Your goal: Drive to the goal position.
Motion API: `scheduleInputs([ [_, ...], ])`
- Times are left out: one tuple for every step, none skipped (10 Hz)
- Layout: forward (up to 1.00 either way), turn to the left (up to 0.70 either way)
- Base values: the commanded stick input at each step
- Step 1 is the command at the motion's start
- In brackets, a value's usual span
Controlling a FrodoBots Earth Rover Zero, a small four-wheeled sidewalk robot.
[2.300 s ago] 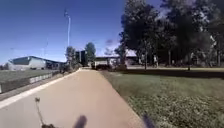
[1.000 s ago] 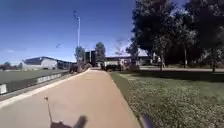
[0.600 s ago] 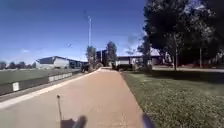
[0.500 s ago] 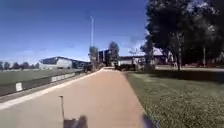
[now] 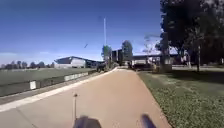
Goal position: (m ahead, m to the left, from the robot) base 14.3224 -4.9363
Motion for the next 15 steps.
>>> scheduleInputs([
  [0.85,0.0],
  [0.85,0.0],
  [0.85,0.0],
  [0.85,-0.23],
  [0.85,-0.34],
  [0.85,-0.34],
  [0.85,-0.34],
  [0.85,-0.34],
  [0.85,-0.34],
  [0.85,-0.28],
  [0.85,0.0],
  [0.85,0.0],
  [0.85,0.0],
  [0.85,0.0],
  [0.85,0.0],
])
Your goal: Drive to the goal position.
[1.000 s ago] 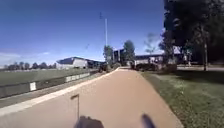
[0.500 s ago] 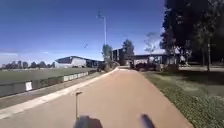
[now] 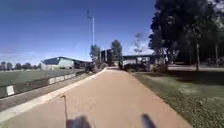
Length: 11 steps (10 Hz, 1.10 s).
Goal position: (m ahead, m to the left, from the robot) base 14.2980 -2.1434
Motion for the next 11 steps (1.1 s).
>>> scheduleInputs([
  [0.85,0.0],
  [0.85,0.0],
  [0.85,0.0],
  [0.85,0.0],
  [0.85,0.0],
  [0.85,0.0],
  [0.85,0.0],
  [0.85,0.0],
  [0.85,0.0],
  [0.85,0.0],
  [0.85,0.0],
])
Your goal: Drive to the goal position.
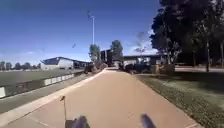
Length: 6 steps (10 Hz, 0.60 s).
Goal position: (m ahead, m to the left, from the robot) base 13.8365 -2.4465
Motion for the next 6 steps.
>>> scheduleInputs([
  [0.85,0.0],
  [0.85,0.0],
  [0.85,0.0],
  [0.85,0.0],
  [0.85,0.0],
  [0.85,0.0],
])
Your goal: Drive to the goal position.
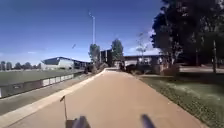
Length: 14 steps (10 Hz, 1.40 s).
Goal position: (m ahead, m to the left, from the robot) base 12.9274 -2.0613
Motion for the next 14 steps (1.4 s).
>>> scheduleInputs([
  [0.85,0.0],
  [0.85,0.0],
  [0.85,0.0],
  [0.85,0.0],
  [0.85,0.0],
  [0.85,-0.23],
  [0.85,-0.32],
  [0.85,-0.34],
  [0.85,-0.34],
  [0.85,-0.08],
  [0.85,0.0],
  [0.85,0.0],
  [0.9,0.0],
  [1.0,0.0],
])
